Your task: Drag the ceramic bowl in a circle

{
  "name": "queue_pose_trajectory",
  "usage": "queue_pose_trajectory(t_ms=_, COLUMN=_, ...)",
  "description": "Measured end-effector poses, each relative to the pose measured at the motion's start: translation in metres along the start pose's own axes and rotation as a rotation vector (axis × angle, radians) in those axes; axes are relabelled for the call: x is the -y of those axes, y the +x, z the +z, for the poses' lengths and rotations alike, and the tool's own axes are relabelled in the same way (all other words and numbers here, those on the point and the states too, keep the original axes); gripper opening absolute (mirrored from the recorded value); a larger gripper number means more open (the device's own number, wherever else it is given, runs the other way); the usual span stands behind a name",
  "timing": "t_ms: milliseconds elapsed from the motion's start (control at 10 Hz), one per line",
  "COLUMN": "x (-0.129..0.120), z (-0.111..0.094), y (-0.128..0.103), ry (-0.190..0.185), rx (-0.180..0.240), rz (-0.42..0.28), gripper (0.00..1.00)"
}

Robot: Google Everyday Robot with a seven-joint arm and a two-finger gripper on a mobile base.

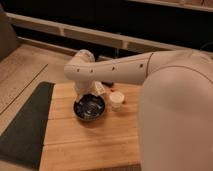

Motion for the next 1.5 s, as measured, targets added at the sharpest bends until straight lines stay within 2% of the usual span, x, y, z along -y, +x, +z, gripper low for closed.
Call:
queue_pose_trajectory(t_ms=300, x=-0.003, z=0.001, y=0.001, ry=0.001, rx=0.0, rz=-0.01, gripper=0.65)
queue_pose_trajectory(t_ms=400, x=-0.001, z=0.006, y=0.006, ry=0.012, rx=-0.014, rz=-0.016, gripper=0.65)
queue_pose_trajectory(t_ms=800, x=0.013, z=0.037, y=0.038, ry=0.052, rx=-0.111, rz=0.001, gripper=0.65)
queue_pose_trajectory(t_ms=1000, x=0.016, z=0.047, y=0.043, ry=0.074, rx=-0.144, rz=0.006, gripper=0.65)
queue_pose_trajectory(t_ms=1100, x=0.018, z=0.054, y=0.045, ry=0.062, rx=-0.153, rz=0.035, gripper=0.65)
queue_pose_trajectory(t_ms=1200, x=0.025, z=0.07, y=0.053, ry=0.028, rx=-0.18, rz=0.12, gripper=0.65)
queue_pose_trajectory(t_ms=1500, x=0.044, z=0.091, y=0.066, ry=0.035, rx=-0.229, rz=0.236, gripper=0.65)
